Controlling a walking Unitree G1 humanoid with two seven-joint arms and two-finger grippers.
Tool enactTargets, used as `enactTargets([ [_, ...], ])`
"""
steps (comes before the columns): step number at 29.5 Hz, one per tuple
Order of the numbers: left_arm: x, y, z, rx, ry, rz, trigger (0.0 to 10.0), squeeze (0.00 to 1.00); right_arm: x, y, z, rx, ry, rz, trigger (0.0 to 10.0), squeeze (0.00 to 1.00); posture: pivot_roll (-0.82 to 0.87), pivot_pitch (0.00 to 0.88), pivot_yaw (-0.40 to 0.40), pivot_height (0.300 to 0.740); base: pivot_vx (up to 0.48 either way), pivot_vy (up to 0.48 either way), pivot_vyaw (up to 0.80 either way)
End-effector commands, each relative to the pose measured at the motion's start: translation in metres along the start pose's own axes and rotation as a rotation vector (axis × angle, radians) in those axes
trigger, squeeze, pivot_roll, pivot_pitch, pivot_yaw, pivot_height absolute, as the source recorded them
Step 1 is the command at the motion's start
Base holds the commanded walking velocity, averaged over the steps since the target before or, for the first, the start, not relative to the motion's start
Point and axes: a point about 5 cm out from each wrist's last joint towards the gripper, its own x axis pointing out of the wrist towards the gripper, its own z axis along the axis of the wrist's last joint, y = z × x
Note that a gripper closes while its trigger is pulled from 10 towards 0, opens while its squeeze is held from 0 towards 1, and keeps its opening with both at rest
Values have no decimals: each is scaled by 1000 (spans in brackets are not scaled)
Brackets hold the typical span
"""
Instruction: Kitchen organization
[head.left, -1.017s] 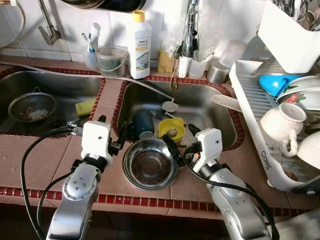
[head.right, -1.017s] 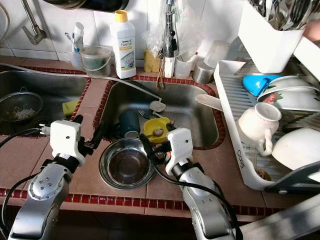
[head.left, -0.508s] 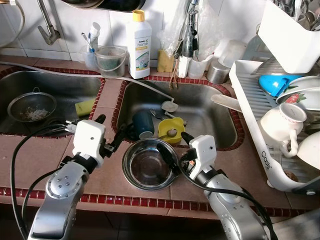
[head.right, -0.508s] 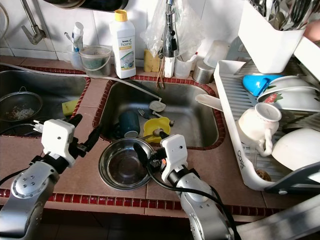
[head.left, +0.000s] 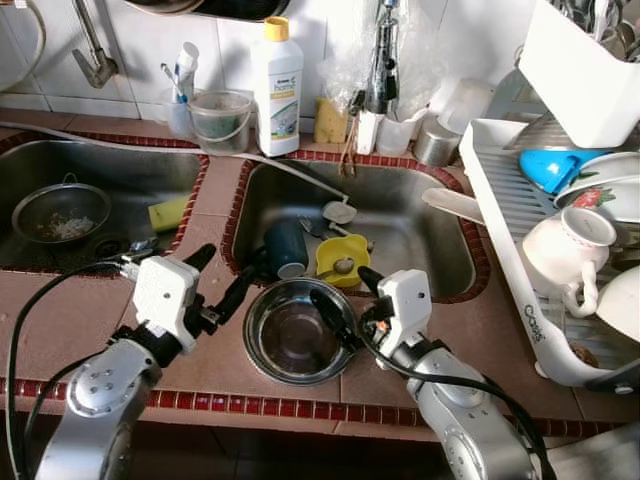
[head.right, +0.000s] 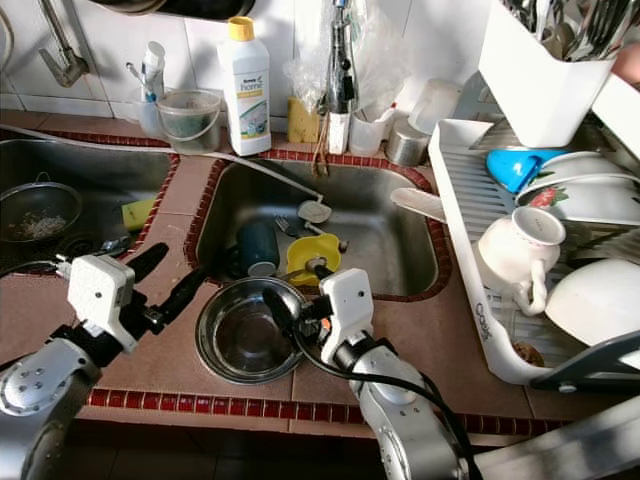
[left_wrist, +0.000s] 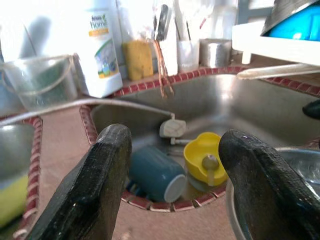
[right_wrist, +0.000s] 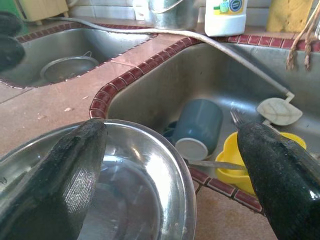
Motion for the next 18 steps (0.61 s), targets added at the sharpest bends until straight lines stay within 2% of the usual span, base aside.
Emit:
enactTargets([
  [1,-1,1,2,3,-16,-28,10000,0,-2,-1,6,15,-21,-7,10000,0,-56,100,-57,740,0,0,0],
  [3,-3,0,4,29,-33,-70,10000,0,-2,-1,7,25,-23,-10,10000,0,-57,98,-56,740,0,0,0],
  [7,-5,2,2,8,-24,-85,10000,0,-1,-1,8,29,-26,-15,10000,0,-55,96,-56,740,0,0,0],
  [9,-7,-1,2,29,-23,-111,10000,0,-1,-2,8,30,-27,-24,10000,0,-55,96,-56,740,0,0,0],
  [18,-20,-20,-10,42,7,-217,10000,0,3,-11,9,64,-14,-105,10000,0,-49,98,-59,740,0,0,0],
])
